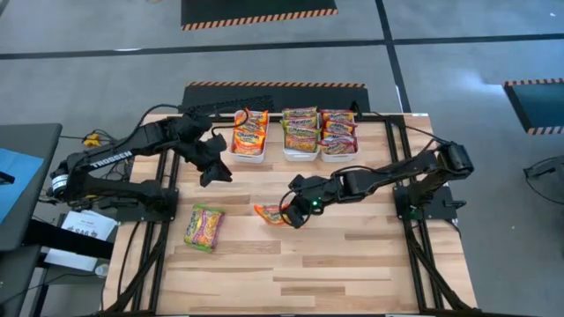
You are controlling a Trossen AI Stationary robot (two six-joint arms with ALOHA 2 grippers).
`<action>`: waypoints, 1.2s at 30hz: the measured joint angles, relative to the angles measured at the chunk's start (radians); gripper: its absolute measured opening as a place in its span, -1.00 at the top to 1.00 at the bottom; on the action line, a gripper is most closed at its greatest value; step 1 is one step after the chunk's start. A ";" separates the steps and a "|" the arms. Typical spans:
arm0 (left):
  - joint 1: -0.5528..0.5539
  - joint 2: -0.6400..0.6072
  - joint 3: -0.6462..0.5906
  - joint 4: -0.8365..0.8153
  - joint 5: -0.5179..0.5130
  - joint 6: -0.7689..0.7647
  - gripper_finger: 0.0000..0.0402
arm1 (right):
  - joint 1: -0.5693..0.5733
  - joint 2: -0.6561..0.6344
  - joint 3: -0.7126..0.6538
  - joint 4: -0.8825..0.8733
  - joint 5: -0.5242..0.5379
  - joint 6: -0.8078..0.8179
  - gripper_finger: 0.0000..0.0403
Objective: Sort Maruchan noodles
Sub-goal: Put the orange noodle pack into the left white bin
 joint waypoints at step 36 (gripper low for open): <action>-0.098 0.123 0.001 0.292 -0.022 0.324 0.02 | -0.172 0.000 0.244 -0.124 -0.153 -0.188 0.98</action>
